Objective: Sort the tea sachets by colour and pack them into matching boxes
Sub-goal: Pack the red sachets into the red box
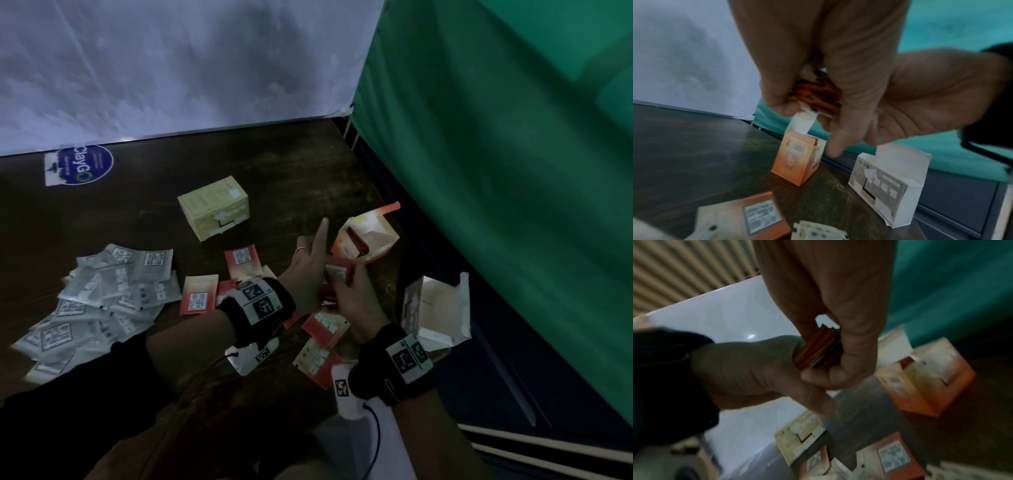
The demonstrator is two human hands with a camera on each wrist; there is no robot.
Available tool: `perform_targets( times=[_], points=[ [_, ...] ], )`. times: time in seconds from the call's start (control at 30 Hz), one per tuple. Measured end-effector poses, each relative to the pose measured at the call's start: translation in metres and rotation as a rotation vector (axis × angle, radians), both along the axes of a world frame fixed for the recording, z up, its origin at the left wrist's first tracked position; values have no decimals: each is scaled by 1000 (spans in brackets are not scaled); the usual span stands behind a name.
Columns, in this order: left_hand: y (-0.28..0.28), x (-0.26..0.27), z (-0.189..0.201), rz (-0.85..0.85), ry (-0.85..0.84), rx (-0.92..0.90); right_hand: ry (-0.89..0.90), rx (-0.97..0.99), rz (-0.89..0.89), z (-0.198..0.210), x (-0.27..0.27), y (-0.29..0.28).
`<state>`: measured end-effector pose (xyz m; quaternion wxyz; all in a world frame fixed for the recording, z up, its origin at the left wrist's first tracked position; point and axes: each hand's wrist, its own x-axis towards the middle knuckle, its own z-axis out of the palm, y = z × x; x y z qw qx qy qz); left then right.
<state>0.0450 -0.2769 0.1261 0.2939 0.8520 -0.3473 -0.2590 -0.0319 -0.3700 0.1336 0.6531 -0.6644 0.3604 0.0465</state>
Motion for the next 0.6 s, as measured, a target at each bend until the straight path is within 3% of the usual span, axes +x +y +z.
perform_targets(
  times=[0.1,0.2,0.33,0.47,0.6],
  points=[
    [-19,0,-5,-49,17,-79,-41,-4,-175,-3,-10,-28],
    [-35,7,-11,-52,-15,-168,-29,-198,-296,2,-8,-66],
    [-59,23,-23,-262,-342,71,-27,-572,-431,10,9,-101],
    [-75,33,-43,-454,-597,309,-97,-666,-369,-9,31,-104],
    [-75,39,-53,-514,-680,263,-86,-715,-174,-31,47,-100]
  ],
)
